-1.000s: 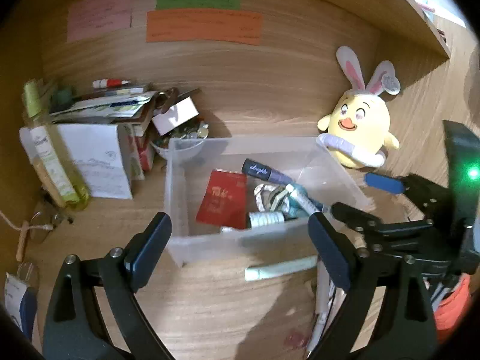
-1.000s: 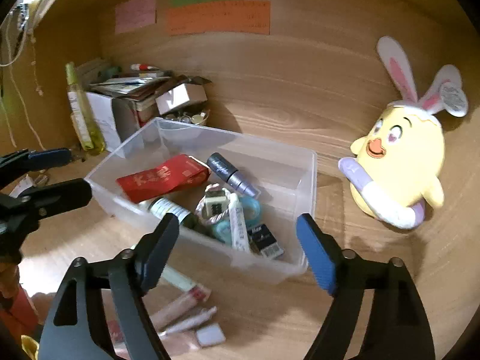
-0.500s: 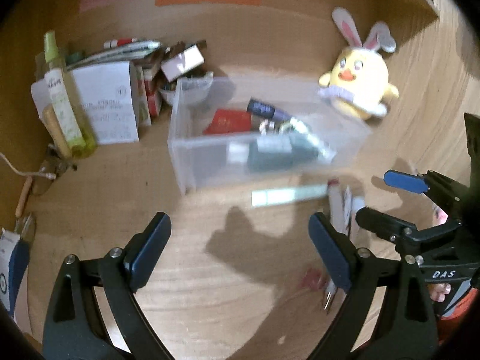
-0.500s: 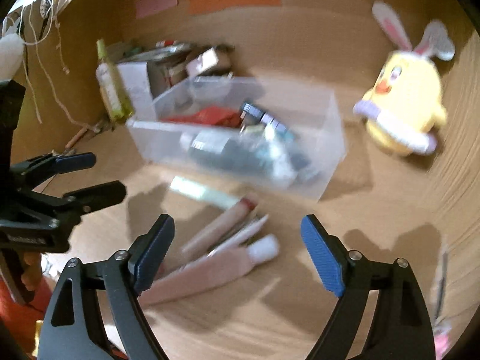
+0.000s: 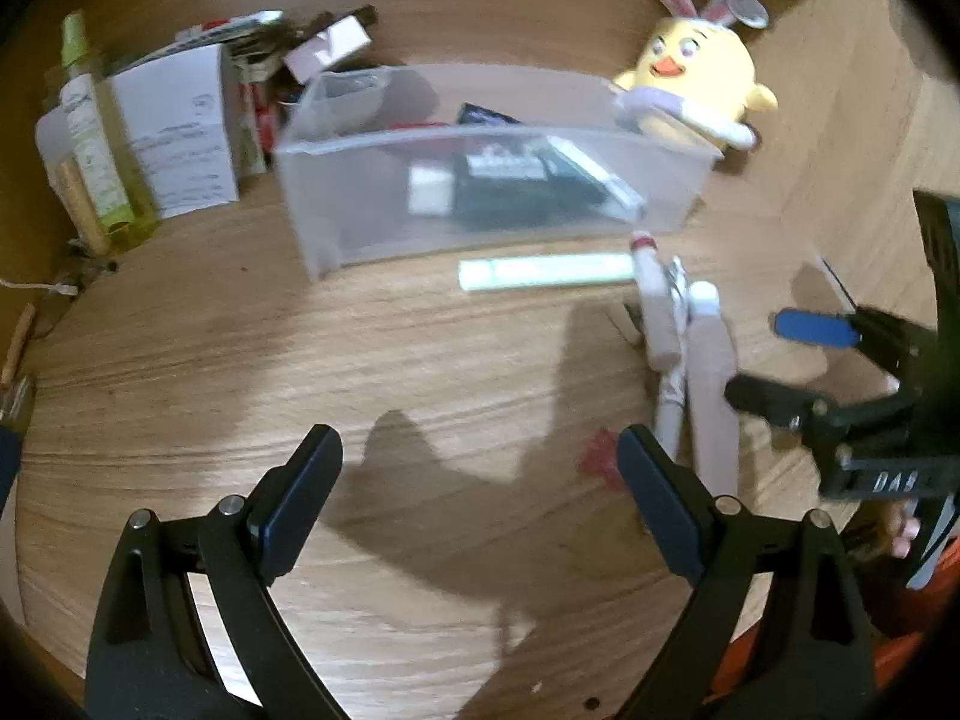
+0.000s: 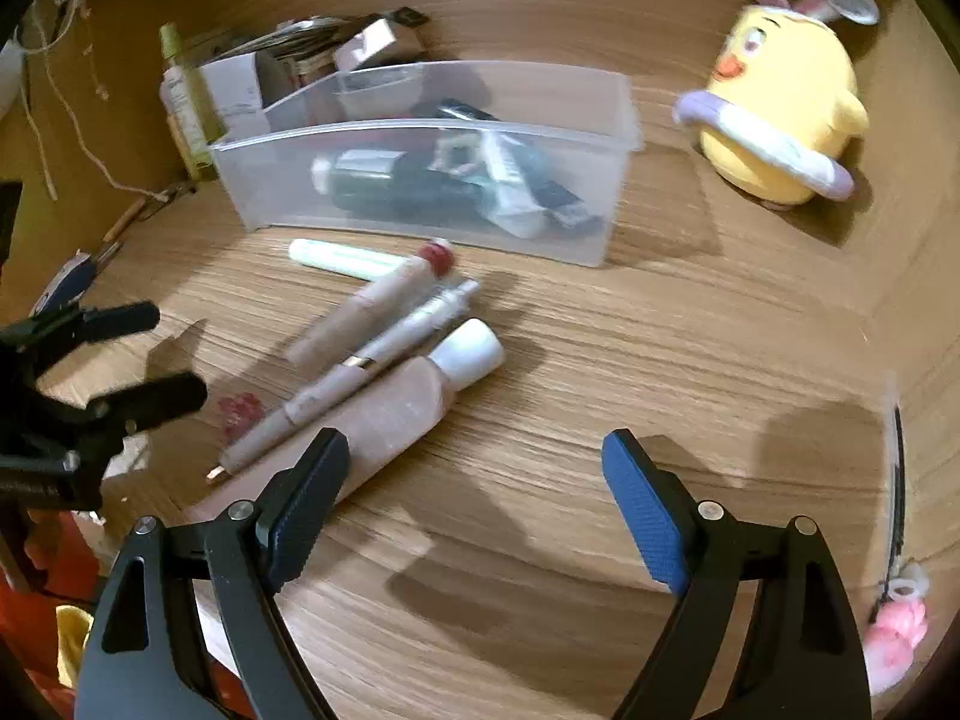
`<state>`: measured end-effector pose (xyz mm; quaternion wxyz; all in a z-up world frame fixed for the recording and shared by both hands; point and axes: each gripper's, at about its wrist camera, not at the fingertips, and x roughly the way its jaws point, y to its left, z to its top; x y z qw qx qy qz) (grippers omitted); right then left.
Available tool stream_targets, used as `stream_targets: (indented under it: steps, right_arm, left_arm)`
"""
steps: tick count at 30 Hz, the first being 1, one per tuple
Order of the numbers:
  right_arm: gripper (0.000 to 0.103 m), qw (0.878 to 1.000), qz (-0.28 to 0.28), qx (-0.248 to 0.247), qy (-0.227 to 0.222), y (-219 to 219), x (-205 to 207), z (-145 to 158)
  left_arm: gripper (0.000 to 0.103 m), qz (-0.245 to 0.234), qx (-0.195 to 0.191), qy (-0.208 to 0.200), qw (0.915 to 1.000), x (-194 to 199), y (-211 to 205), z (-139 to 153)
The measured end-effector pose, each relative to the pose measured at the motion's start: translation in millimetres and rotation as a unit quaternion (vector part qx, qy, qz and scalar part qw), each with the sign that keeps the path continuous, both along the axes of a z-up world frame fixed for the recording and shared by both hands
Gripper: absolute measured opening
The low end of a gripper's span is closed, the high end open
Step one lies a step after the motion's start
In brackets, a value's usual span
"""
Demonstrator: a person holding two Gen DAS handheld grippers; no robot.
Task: Organize objects
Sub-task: 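Move both open tools back over the remaining tubes on the desk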
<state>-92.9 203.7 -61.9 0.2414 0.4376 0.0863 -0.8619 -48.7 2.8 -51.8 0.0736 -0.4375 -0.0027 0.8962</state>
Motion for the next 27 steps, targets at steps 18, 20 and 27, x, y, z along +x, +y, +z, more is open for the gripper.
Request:
stream_targets:
  steps: [18,20,27]
  right_arm:
    - [0.085,1.000,0.016,-0.013,-0.002,-7.9,3.3,-5.8]
    - [0.085,1.000,0.012,-0.010,-0.004,-1.9,0.1,-5.6]
    - [0.084,1.000,0.004,-0.009,-0.009,15.1,-9.0,-6.0]
  left_arm:
    - [0.094,-0.026,0.009,0.000,0.9996,2.7,16.1,-3.4]
    - [0.094,-0.017,0.010,0.005,0.9998,4.0,9.8,-1.0]
    - [0.089,-0.024,0.006,-0.017,0.9996,2.8,7.2,-9.3]
